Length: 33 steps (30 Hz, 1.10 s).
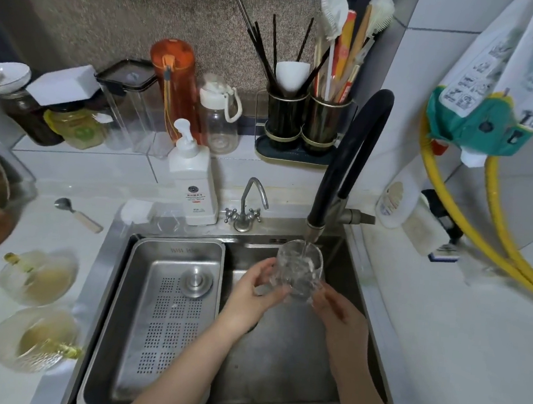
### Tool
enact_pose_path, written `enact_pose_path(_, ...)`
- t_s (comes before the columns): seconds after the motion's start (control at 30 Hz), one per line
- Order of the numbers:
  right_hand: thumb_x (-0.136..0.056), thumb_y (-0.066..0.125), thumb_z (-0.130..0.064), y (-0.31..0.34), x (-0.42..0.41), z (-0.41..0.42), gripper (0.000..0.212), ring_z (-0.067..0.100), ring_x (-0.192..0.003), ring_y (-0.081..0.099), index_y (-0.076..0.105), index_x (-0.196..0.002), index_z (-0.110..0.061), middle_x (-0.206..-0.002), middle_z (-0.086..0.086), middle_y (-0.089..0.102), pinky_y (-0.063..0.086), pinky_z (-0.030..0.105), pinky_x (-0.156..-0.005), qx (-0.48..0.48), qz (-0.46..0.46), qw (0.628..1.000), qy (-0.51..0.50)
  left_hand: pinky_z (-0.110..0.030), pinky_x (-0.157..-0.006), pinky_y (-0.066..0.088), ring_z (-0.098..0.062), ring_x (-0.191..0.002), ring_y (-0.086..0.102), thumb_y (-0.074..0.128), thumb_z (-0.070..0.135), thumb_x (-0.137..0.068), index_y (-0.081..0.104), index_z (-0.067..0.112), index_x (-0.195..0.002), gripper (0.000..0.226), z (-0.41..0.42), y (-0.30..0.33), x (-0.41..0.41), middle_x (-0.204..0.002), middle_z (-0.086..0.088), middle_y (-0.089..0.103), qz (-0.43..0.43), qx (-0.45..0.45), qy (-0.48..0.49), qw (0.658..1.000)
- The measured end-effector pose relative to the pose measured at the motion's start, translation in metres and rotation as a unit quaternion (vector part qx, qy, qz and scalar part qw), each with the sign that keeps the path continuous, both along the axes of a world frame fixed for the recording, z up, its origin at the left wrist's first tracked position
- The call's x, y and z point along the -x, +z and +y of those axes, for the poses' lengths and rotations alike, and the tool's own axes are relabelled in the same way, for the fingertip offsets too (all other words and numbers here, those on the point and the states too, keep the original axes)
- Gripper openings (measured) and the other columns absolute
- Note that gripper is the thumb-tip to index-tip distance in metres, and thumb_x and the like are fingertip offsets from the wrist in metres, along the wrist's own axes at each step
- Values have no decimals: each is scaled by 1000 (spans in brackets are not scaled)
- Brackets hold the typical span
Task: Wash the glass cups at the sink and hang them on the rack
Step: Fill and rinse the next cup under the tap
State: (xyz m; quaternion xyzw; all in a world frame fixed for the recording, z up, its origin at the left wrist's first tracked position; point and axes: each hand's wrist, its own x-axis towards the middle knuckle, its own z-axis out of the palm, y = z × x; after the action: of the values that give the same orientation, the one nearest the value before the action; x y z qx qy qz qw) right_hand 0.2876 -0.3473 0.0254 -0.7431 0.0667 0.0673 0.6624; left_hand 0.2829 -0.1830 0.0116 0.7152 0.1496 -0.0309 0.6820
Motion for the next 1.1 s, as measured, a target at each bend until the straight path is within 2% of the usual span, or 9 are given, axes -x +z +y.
enact_pose_path(0.17, -84, 68, -18, 2, 7, 10, 16, -2, -98, 59, 69, -82, -33, -118, -14, 58, 45, 6, -75, -7, -25, 999, 48, -29, -97, 49, -9, -118, 55, 81, 25, -72, 43, 26, -135, 74, 2, 0, 0, -126, 8, 58, -10, 19, -23, 1000)
enact_pose_path(0.33, -86, 64, -34, 11, -3, 22, 14, -15, -115, 45, 63, -86, -47, -125, -34, 46, 37, 11, -96, -20, -55, 989, 137, -26, -90, 52, -12, -111, 61, 74, 33, -78, 45, 25, -136, 65, -1, 7, -10, -122, 6, 62, 40, 41, 15, 998)
enact_pose_path(0.4, -83, 69, -33, 9, -9, 15, 28, -21, -107, 49, 54, -104, -43, -112, -40, 51, 40, 1, -84, -17, -62, 983, 175, -34, -93, 53, -14, -106, 64, 71, 42, -79, 50, 23, -132, 60, -2, 9, -14, -115, 5, 64, 79, 62, 32, 994)
enact_pose_path(0.53, -71, 76, -43, -3, -21, 4, 60, -14, -114, 49, 43, -122, -45, -120, -41, 49, 41, 3, -88, 51, -103, 966, 232, -27, -72, 52, -18, -97, 67, 60, 54, -83, 54, 25, -125, 51, -1, 11, -15, -115, -2, 66, 137, 67, 43, 987)
enact_pose_path(0.63, -77, 71, -50, -12, -30, 2, 50, -8, -114, 51, 48, -122, -46, -125, -24, 53, 45, 11, -89, 82, -106, 970, 200, -23, -67, 48, -17, -92, 64, 59, 50, -86, 41, 35, -139, 58, -4, 10, -14, -119, -4, 63, 129, 46, 37, 990)
enact_pose_path(0.77, -86, 59, -50, -16, -42, 1, 41, 13, -106, 64, 58, -123, -34, -114, -5, 67, 52, 41, -92, 94, -108, 968, 206, -34, -92, 50, -23, -117, 57, 55, 36, -93, 41, 35, -140, 49, -12, 14, -14, -134, -16, 54, 109, 56, 5, 993)
enact_pose_path(0.93, -90, 61, -27, -2, -58, 11, 22, 10, -85, 68, 67, -110, -17, -93, 1, 71, 53, 31, -78, 64, -110, 971, 202, -15, -55, 43, -9, -83, 64, 46, 52, -93, 46, 35, -136, 46, -16, 13, -20, -127, -20, 59, 130, 35, 23, 991)
enact_pose_path(1.03, -91, 62, -21, -1, -64, 10, 23, 12, -99, 67, 64, -113, -21, -105, -1, 70, 52, 33, -92, 46, -69, 973, 217, -20, -63, 46, -9, -72, 58, 42, 58, -92, 46, 35, -135, 49, -18, 16, -29, -101, -6, 68, 128, 4, 21, 992)
enact_pose_path(1.1, -87, 65, -33, -2, -64, 3, 32, 12, -106, 65, 61, -119, -29, -113, -5, 68, 49, 42, -99, 18, -42, 978, 205, -30, -87, 50, -19, -101, 63, 39, 67, -88, 42, 41, -136, 55, -20, 15, -38, -116, 0, 65, 133, -37, -8, 990)
